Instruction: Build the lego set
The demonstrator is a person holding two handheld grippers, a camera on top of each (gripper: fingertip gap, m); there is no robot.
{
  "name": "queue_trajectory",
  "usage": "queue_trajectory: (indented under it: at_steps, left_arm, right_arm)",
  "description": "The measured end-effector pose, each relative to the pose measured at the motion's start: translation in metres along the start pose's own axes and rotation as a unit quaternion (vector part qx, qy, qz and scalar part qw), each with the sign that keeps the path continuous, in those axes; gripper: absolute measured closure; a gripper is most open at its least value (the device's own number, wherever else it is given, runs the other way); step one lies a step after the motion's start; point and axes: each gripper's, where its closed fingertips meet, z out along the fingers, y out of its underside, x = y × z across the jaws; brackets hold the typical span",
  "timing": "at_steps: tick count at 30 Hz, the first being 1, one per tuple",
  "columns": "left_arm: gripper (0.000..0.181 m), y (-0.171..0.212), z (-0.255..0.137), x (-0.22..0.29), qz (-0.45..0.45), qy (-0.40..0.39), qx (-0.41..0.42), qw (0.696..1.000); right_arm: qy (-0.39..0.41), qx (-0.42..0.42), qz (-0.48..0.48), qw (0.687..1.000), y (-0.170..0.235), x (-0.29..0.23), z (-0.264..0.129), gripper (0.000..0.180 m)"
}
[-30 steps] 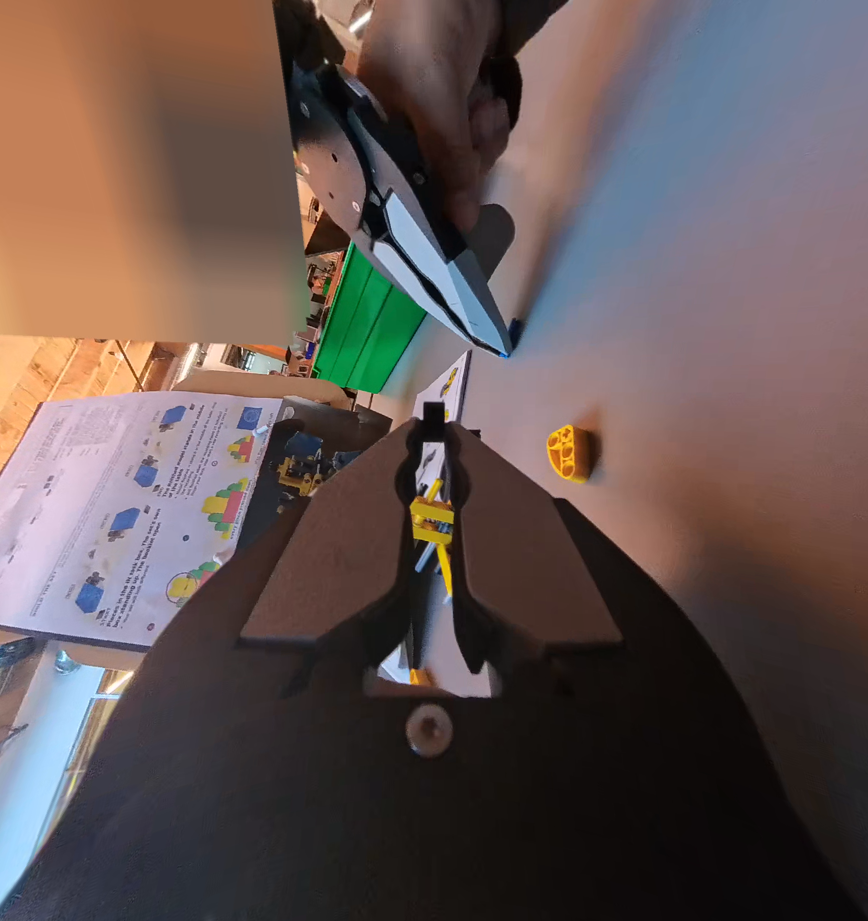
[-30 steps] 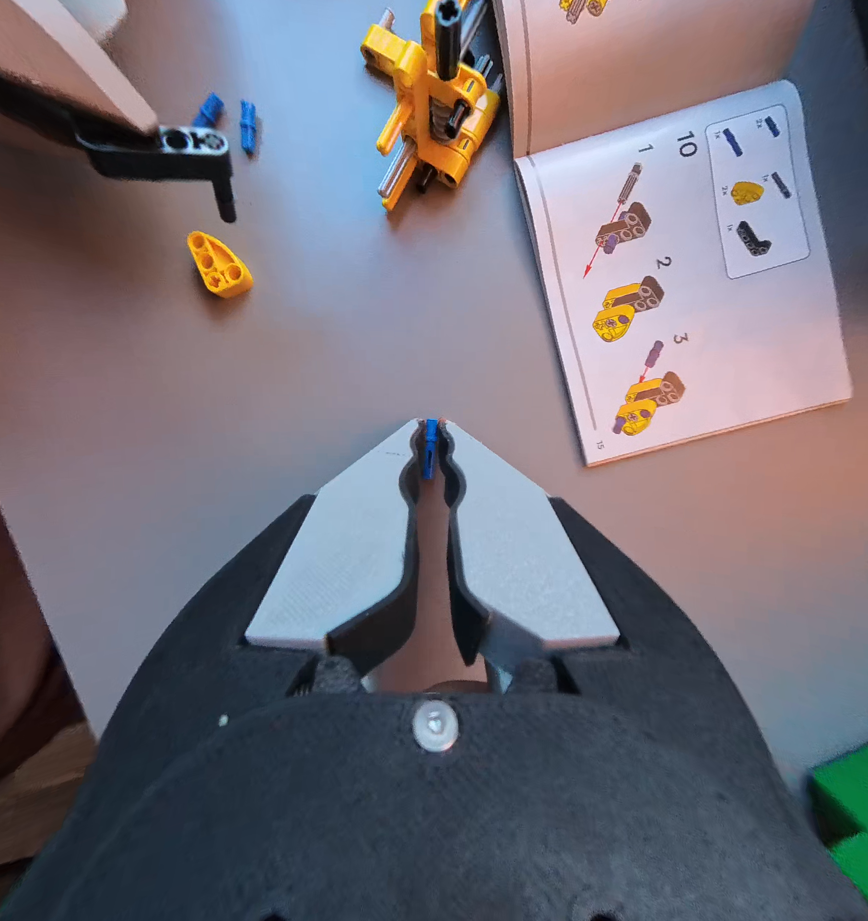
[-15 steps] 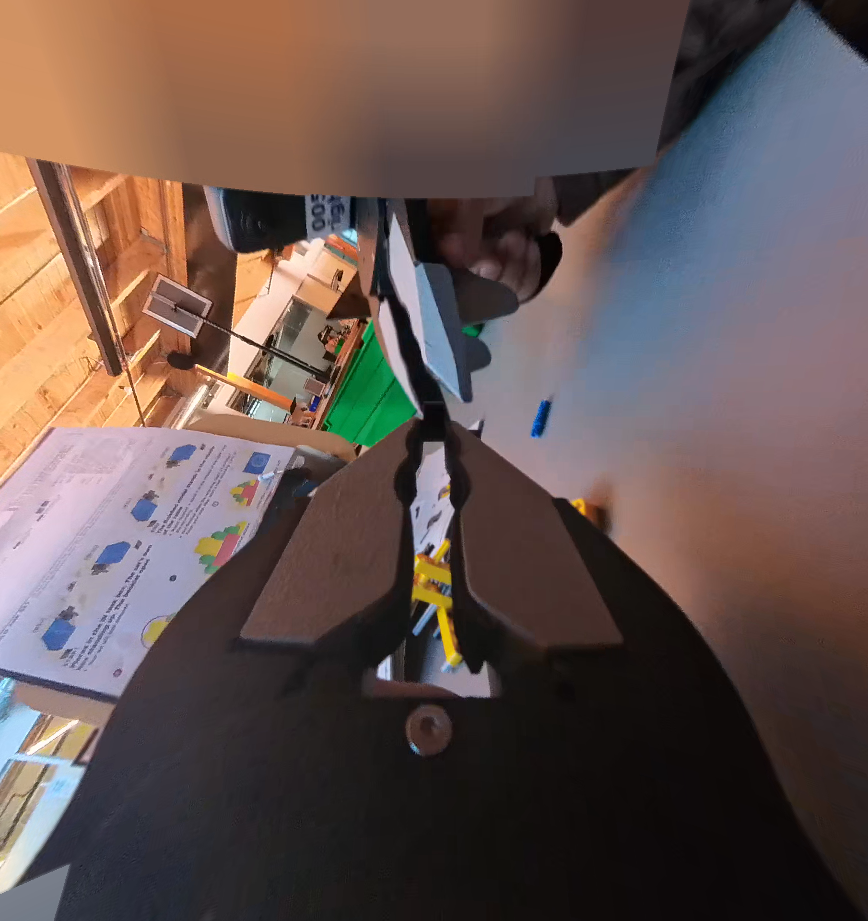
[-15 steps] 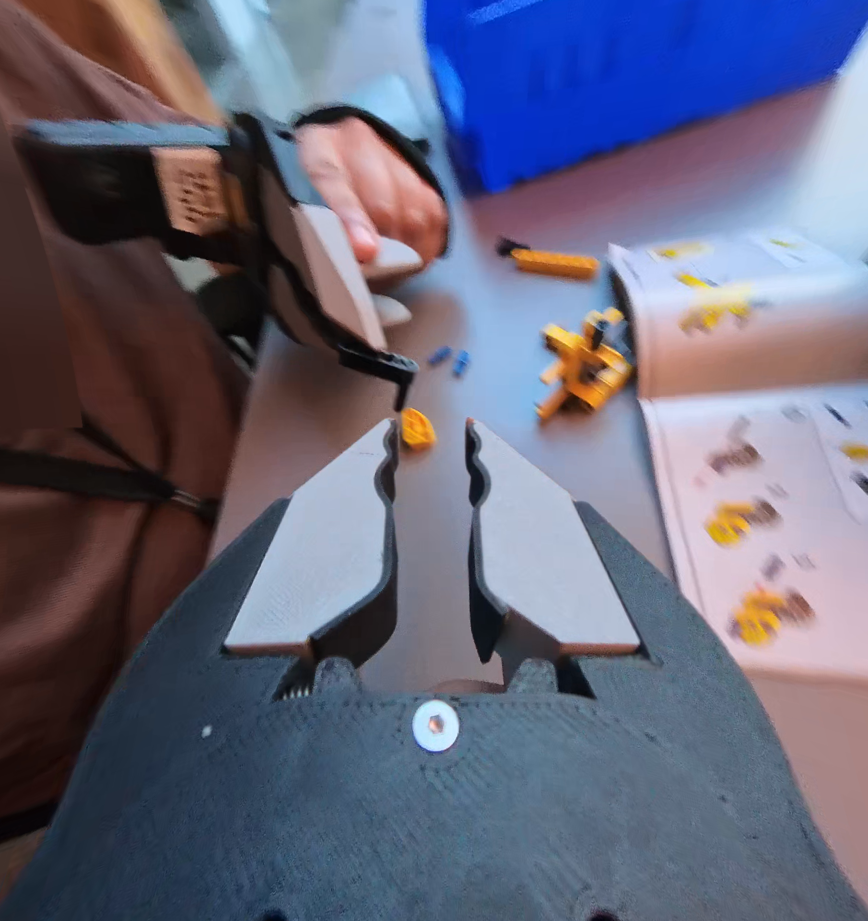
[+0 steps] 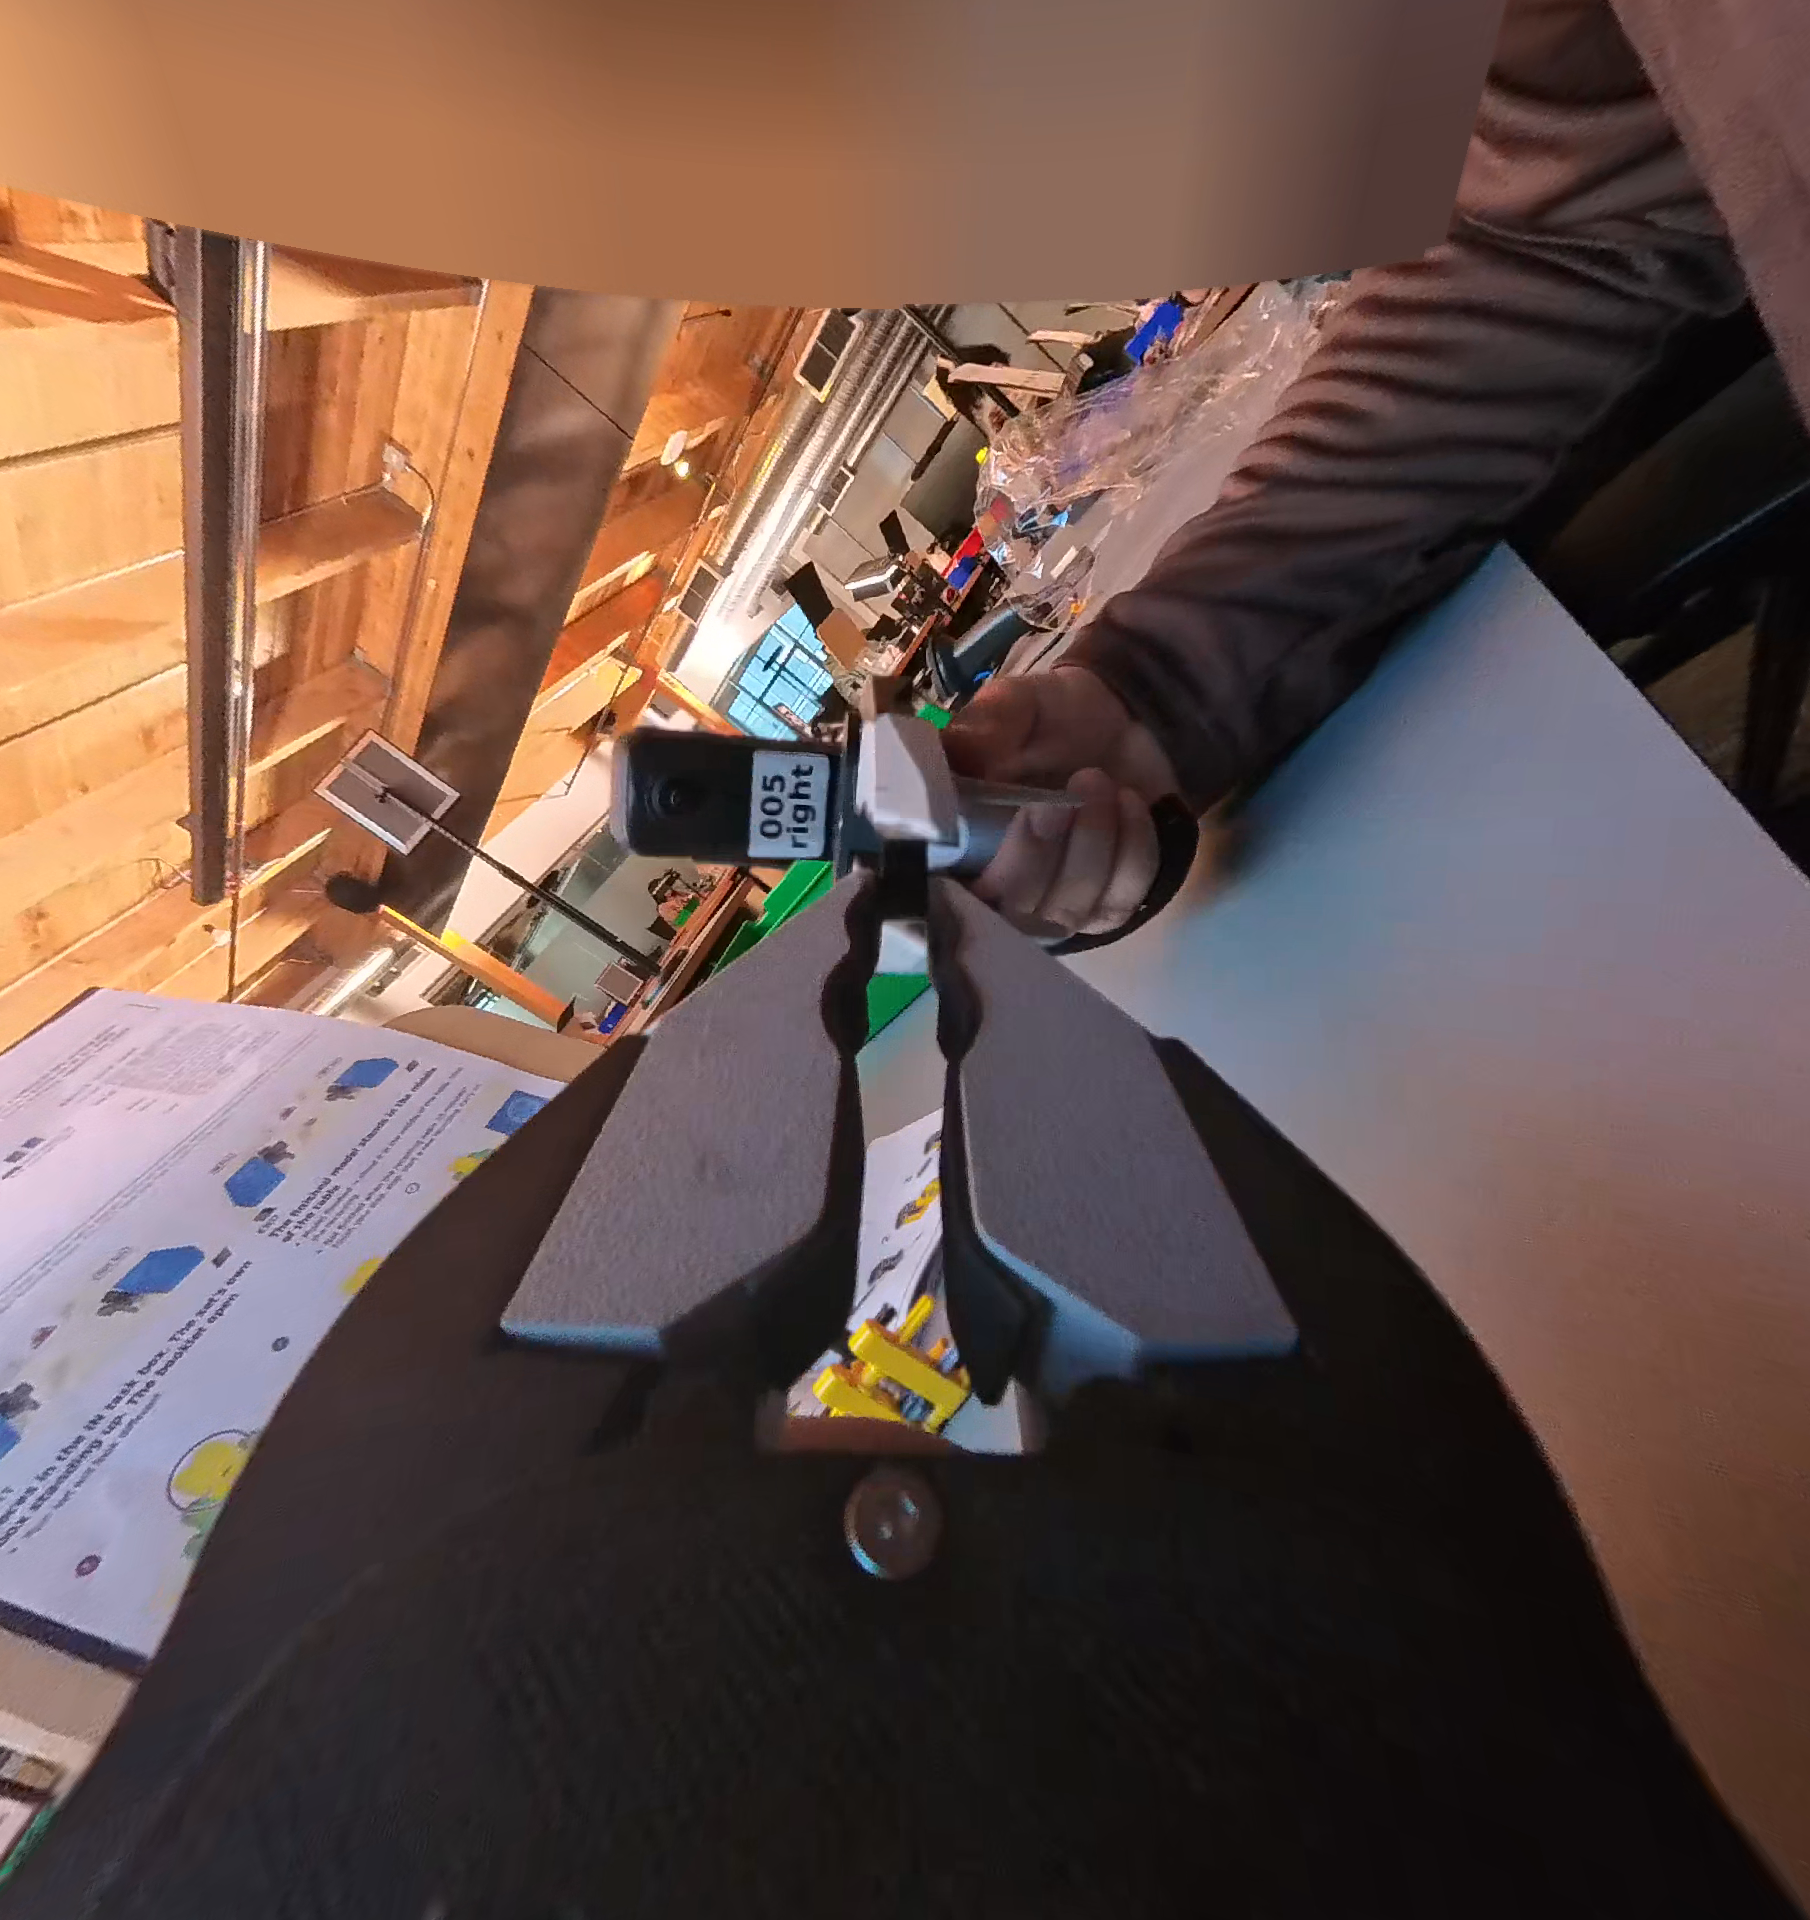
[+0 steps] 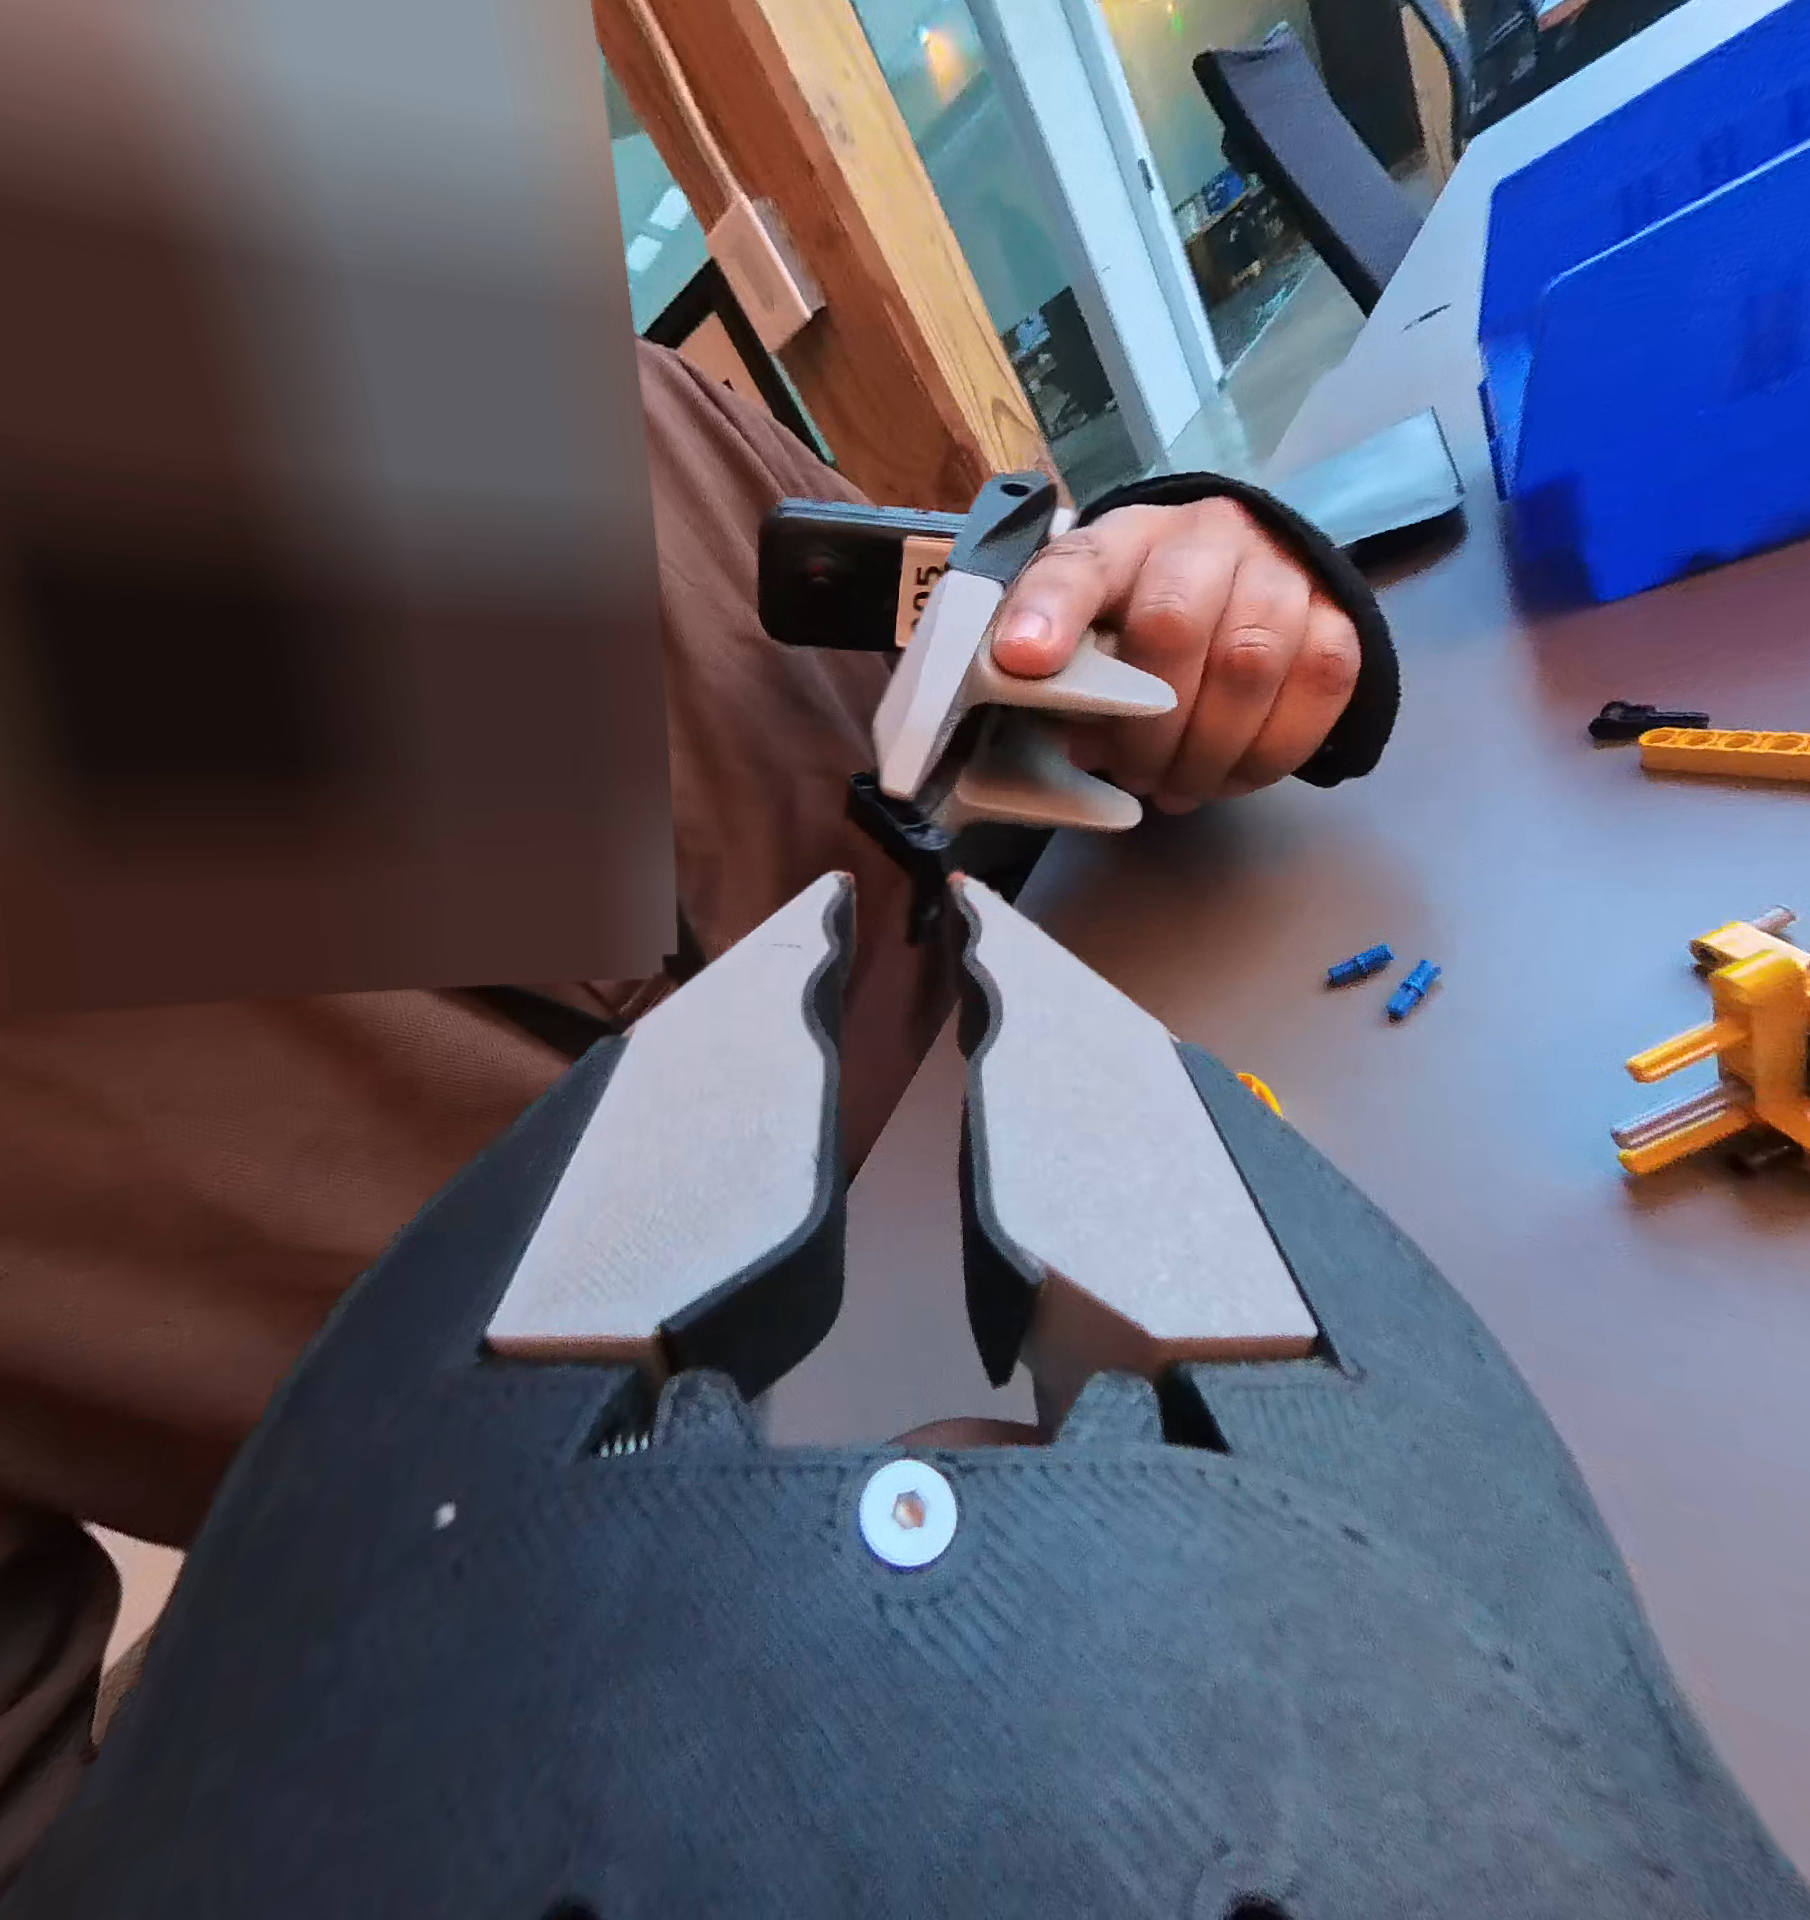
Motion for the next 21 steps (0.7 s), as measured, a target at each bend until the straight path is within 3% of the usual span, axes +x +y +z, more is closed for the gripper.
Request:
queue_trajectory:
  at_steps: [7,11,14,16,21]
  left_arm:
    - [0.176,-0.003,0.000,0.003,-0.003,0.006,0.006,1.000]
    - [0.174,0.013,0.000,0.001,-0.015,0.003,-0.039,0.999]
    - [0.162,0.028,0.000,0.010,-0.084,0.042,-0.074,0.993]
    - [0.164,0.032,0.002,0.007,-0.131,0.044,-0.081,0.987]
    - [0.153,0.041,0.003,0.004,-0.268,0.074,-0.100,0.955]
  right_arm:
    - [-0.016,0.005,-0.006,1.000,-0.004,-0.003,0.007,0.172]
    - [0.000,0.022,-0.014,1.000,-0.007,0.000,-0.002,0.175]
    - [0.087,0.005,-0.057,0.995,-0.002,0.017,-0.016,0.176]
    - [0.127,-0.007,-0.099,0.987,0.000,0.019,-0.020,0.176]
    - [0.204,-0.034,-0.234,0.950,0.002,0.023,-0.021,0.175]
